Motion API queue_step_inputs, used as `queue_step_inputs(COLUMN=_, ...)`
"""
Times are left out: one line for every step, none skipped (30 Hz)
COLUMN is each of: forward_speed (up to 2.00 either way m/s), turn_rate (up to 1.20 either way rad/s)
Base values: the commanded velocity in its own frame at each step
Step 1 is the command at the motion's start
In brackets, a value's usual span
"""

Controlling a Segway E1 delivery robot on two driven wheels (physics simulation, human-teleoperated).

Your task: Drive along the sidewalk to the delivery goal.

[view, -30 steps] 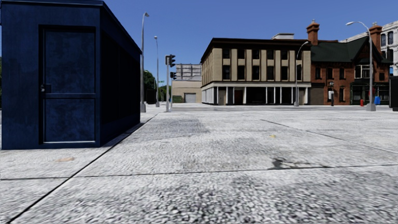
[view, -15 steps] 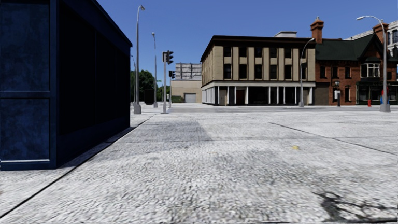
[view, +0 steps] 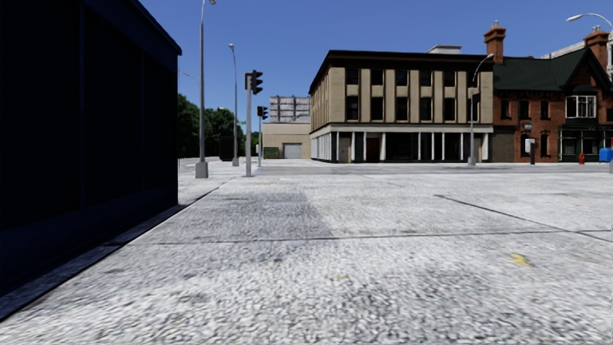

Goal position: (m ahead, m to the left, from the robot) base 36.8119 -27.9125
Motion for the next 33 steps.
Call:
queue_step_inputs(forward_speed=2.0, turn_rate=0.0)
queue_step_inputs(forward_speed=2.0, turn_rate=0.0)
queue_step_inputs(forward_speed=2.0, turn_rate=0.0)
queue_step_inputs(forward_speed=2.0, turn_rate=0.0)
queue_step_inputs(forward_speed=2.0, turn_rate=0.0)
queue_step_inputs(forward_speed=2.0, turn_rate=0.0)
queue_step_inputs(forward_speed=2.0, turn_rate=0.0)
queue_step_inputs(forward_speed=2.0, turn_rate=0.0)
queue_step_inputs(forward_speed=2.0, turn_rate=0.0)
queue_step_inputs(forward_speed=2.0, turn_rate=0.0)
queue_step_inputs(forward_speed=2.0, turn_rate=0.0)
queue_step_inputs(forward_speed=2.0, turn_rate=0.0)
queue_step_inputs(forward_speed=2.0, turn_rate=0.0)
queue_step_inputs(forward_speed=2.0, turn_rate=0.0)
queue_step_inputs(forward_speed=2.0, turn_rate=0.0)
queue_step_inputs(forward_speed=2.0, turn_rate=0.0)
queue_step_inputs(forward_speed=2.0, turn_rate=0.0)
queue_step_inputs(forward_speed=2.0, turn_rate=0.0)
queue_step_inputs(forward_speed=2.0, turn_rate=0.0)
queue_step_inputs(forward_speed=2.0, turn_rate=0.0)
queue_step_inputs(forward_speed=2.0, turn_rate=0.0)
queue_step_inputs(forward_speed=2.0, turn_rate=0.0)
queue_step_inputs(forward_speed=2.0, turn_rate=0.0)
queue_step_inputs(forward_speed=2.0, turn_rate=0.0)
queue_step_inputs(forward_speed=2.0, turn_rate=0.0)
queue_step_inputs(forward_speed=2.0, turn_rate=0.0)
queue_step_inputs(forward_speed=2.0, turn_rate=0.0)
queue_step_inputs(forward_speed=2.0, turn_rate=0.0)
queue_step_inputs(forward_speed=2.0, turn_rate=0.0)
queue_step_inputs(forward_speed=2.0, turn_rate=0.0)
queue_step_inputs(forward_speed=2.0, turn_rate=0.0)
queue_step_inputs(forward_speed=2.0, turn_rate=0.0)
queue_step_inputs(forward_speed=2.0, turn_rate=0.0)
